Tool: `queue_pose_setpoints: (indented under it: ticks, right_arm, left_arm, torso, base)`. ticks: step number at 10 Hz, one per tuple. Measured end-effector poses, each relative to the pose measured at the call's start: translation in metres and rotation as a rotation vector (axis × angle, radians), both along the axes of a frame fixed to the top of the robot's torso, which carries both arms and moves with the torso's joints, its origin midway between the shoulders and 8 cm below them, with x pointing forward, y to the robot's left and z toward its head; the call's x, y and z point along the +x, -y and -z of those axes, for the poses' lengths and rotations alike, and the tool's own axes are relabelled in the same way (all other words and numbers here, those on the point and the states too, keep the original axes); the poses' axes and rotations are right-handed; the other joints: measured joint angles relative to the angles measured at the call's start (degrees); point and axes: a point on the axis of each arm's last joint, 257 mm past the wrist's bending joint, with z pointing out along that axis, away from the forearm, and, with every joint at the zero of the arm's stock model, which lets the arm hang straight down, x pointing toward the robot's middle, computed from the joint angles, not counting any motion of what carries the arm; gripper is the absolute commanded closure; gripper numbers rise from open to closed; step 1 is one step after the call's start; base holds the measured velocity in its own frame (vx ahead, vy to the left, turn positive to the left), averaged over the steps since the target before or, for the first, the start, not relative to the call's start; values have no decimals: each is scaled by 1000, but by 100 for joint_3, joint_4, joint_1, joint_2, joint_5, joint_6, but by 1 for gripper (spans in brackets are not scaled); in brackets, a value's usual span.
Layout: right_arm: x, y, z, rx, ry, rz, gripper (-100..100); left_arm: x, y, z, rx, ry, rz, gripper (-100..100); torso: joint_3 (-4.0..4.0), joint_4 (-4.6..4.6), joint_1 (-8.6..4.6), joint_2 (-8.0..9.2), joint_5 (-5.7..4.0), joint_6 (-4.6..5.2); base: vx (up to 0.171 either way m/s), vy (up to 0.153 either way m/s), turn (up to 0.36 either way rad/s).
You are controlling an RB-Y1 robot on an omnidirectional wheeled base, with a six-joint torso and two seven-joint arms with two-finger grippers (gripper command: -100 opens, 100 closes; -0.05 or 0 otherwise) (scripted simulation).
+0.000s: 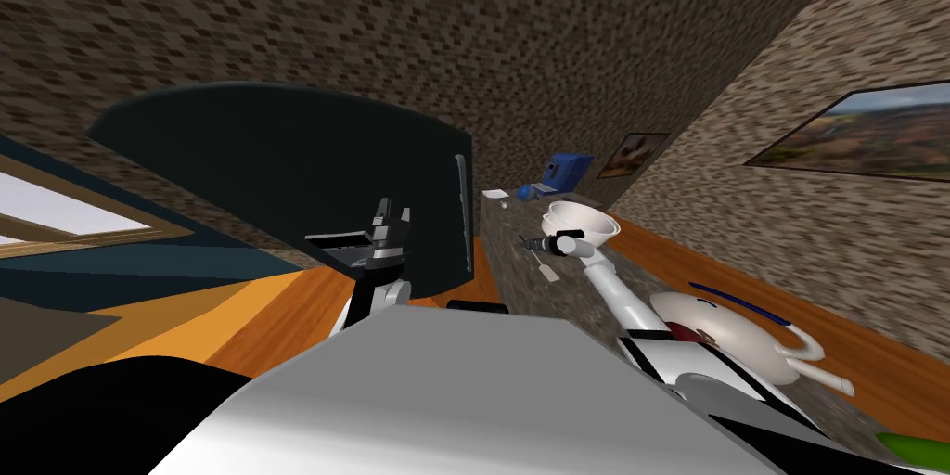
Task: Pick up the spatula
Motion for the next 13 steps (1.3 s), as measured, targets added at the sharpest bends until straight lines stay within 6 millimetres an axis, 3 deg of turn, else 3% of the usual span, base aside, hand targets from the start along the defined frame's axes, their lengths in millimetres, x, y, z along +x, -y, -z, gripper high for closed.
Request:
queue_pose_setpoints:
  ticks: [8, 13]
  right_arm:
    - [10, -3, 10, 3, -2, 61, -100]
    - [11, -4, 13, 6, -2, 69, -100]
  left_arm:
    - [0, 0, 0, 0, 0, 0, 0]
    - [0, 0, 0, 0, 0, 0, 0]
  torso:
    - [-1, 0, 1, -2, 0, 1]
    - [-6, -2, 16, -11, 3, 4]
  base:
    - [-27, -26, 83]
    - [-5, 2, -11]
